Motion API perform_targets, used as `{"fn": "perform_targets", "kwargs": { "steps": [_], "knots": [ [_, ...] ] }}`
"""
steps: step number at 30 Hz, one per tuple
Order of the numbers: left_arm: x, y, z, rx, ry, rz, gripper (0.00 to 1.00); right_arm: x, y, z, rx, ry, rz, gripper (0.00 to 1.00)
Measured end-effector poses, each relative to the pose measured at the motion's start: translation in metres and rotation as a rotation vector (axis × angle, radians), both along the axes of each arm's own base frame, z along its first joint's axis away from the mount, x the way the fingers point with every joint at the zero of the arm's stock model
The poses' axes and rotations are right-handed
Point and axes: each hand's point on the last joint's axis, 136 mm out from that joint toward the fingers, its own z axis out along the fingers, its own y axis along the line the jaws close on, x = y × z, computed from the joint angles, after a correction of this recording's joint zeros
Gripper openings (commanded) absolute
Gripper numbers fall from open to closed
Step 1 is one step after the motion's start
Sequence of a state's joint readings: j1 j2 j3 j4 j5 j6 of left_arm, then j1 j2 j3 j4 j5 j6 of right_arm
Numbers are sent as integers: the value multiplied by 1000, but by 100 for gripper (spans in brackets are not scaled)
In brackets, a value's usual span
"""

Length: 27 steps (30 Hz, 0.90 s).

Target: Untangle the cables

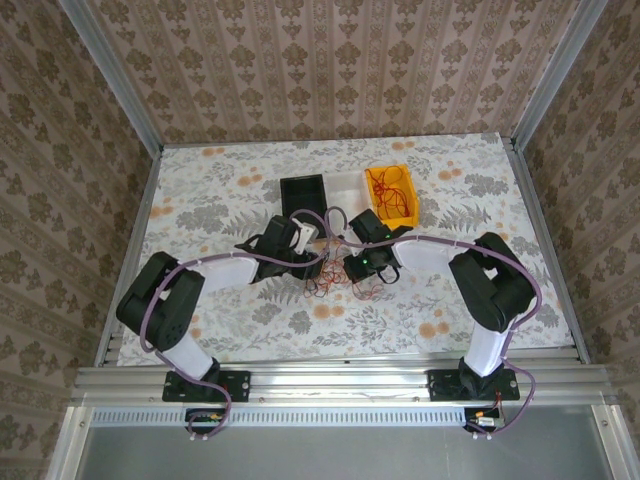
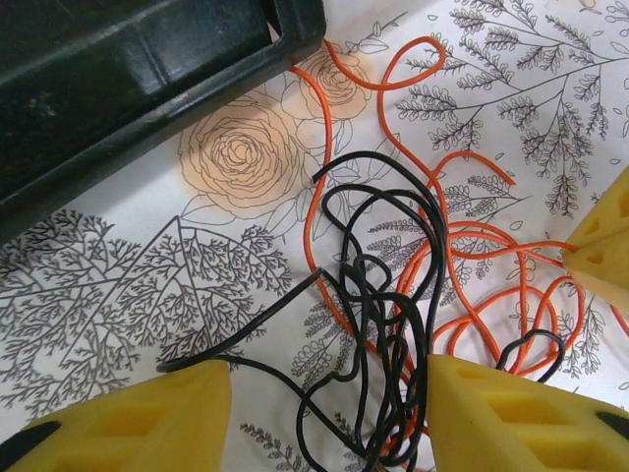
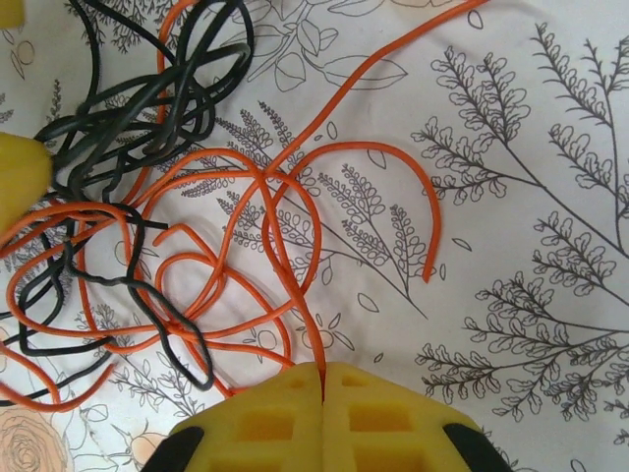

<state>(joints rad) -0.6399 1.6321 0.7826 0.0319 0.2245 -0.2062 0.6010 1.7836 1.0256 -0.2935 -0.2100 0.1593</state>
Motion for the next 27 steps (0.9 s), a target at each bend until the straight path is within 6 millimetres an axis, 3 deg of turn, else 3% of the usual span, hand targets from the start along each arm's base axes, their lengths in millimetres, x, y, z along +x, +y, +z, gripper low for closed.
{"fn": "perform_targets", "kwargs": {
  "steps": [3, 7, 14, 17, 23, 27],
  "knots": [
    [4, -5, -3, -4, 9, -7, 51, -5, -5, 6, 7, -14, -4, 1],
    [8, -13, -10, -7, 24, -27, 41, -9, -14, 19, 21, -44, -27, 0],
    [13, -25, -18, -19, 42, -62, 8, 1, -46, 32, 8, -122, -175, 0],
    [13, -28, -18, -22, 39, -67, 0, 12, -74, 45, 4, -179, -314, 0],
    [14, -27, -18, -6, 28, -54, 0, 39, -157, 86, -17, -327, -732, 0],
    [17, -23, -20, 14, 4, -13, 0, 40, -210, 109, -61, -410, -966, 0]
  ]
}}
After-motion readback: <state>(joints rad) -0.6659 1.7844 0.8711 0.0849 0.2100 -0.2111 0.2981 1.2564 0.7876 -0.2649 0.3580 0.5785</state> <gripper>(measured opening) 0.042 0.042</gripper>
